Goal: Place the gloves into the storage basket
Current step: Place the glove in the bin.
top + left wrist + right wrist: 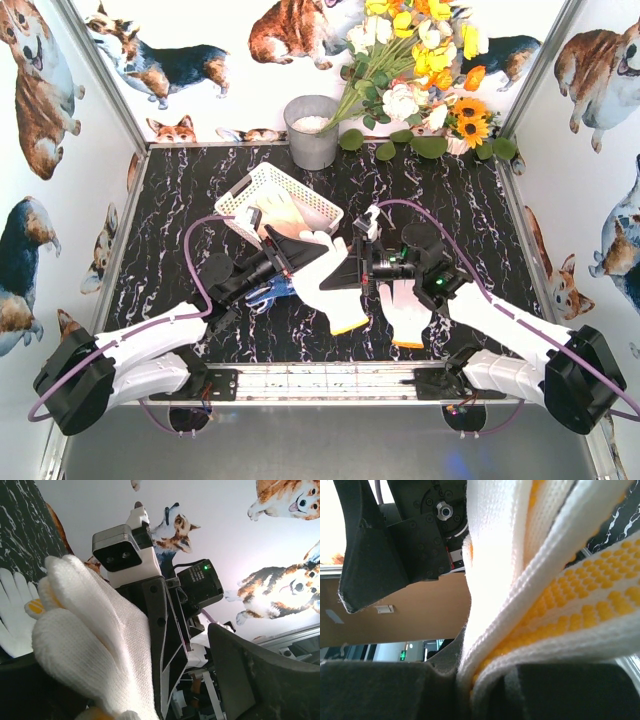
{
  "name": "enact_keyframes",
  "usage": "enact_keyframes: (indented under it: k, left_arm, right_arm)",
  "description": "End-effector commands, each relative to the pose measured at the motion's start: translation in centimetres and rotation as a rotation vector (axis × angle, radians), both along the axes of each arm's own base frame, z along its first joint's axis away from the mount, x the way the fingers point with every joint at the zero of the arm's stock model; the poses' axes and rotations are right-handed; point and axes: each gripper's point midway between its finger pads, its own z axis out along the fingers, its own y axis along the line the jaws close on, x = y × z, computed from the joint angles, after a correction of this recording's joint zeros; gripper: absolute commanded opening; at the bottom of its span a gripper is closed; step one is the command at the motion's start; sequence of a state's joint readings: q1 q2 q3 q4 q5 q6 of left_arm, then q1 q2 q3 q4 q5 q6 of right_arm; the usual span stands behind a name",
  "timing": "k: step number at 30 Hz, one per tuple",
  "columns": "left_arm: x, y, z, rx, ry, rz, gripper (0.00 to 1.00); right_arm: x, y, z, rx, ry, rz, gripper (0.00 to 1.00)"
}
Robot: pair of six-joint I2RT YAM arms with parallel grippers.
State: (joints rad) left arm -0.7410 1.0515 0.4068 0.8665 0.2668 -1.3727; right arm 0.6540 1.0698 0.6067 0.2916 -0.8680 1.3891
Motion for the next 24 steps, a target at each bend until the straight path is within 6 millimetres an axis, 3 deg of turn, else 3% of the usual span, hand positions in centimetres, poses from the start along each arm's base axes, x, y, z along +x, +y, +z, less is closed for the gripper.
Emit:
enact_keyframes:
  k: [1, 7, 8, 15, 24]
  left_arm:
    - [0.5, 0.6, 0.2, -0.015, 0.004, 0.025, 0.74]
    - [2.0, 1.3, -1.1, 0.052, 0.016, 0.078, 0.39]
    - [2.4, 1.5, -1.2, 0.059, 0.011, 0.089, 0.33]
    - [5.5, 3.0, -2.1, 0.145, -0.039, 0.156, 0.01]
    - [11.1, 6.2, -4.5, 0.335, -0.108, 0.284, 0.00]
  right_arm:
    - [-0.3, 0.4, 2.3, 0.031, -0.085, 0.041, 0.00]
    - [1.0, 0.8, 1.5, -0.053, -0.110, 0.011, 0.00]
    - [1.7, 1.3, 0.4, -0.088, -0.091, 0.009, 0.00]
    - [5.7, 3.2, -1.8, -0.205, -0.126, -0.001, 0.00]
    - [12.6, 5.4, -5.4, -0.321, -0.163, -0.010, 0.00]
